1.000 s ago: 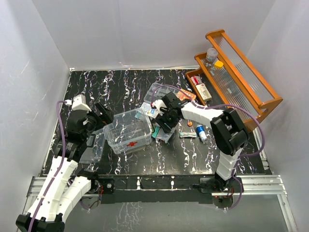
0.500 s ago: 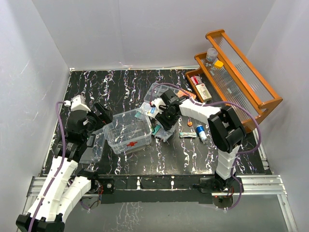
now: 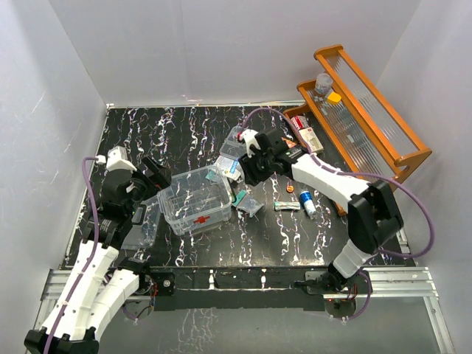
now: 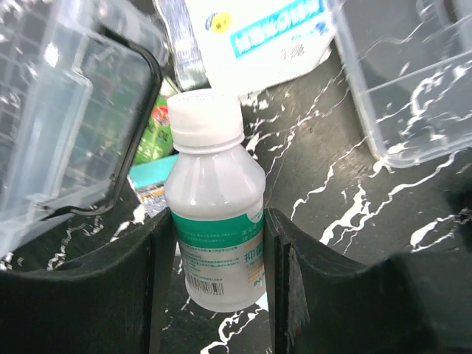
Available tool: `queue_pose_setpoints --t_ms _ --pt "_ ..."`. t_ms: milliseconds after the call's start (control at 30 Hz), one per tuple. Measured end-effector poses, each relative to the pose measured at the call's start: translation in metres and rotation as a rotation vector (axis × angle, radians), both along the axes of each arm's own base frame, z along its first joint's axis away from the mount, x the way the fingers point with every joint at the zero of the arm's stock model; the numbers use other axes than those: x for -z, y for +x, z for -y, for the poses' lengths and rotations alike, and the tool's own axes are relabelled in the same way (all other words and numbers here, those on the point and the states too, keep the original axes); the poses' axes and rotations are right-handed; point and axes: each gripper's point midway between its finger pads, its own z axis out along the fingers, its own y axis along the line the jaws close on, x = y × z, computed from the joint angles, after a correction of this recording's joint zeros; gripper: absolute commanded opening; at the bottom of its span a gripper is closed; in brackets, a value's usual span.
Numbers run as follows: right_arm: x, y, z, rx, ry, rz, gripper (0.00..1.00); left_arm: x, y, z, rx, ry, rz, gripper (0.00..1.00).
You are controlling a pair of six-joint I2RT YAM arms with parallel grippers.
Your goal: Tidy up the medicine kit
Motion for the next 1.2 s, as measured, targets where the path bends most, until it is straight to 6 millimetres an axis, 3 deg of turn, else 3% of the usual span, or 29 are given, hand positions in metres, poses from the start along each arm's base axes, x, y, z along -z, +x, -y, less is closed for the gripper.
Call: queue_pose_setpoints --t_ms 267,633,767,933,1200 --pt "-0.067 0.006 -0.008 0.162 0.204 0.099 0.4 -0.004 -0.001 -0.002 -0.019 -0.019 0.015 0.96" --pt "-0.118 -0.003 -0.034 0.37 0.562 -0.025 0.37 -0.012 -0.007 -0.012 -0.063 -0.012 0.048 0.96" --pt "-0.126 -0.009 -0.051 0.405 0.648 -0.08 0.36 -0.011 -0.012 -0.016 -0.079 -0.007 0.052 0.96" --pt "-0.13 -0.036 -0.087 0.375 0.687 -0.129 0.34 -0.008 -0.016 -0.027 -0.131 0.013 0.042 0.96" --pt "-0.092 -0.074 -0.158 0.33 0.61 -0.2 0.34 -0.008 -0.027 -0.045 -0.195 0.064 0.05 0.96"
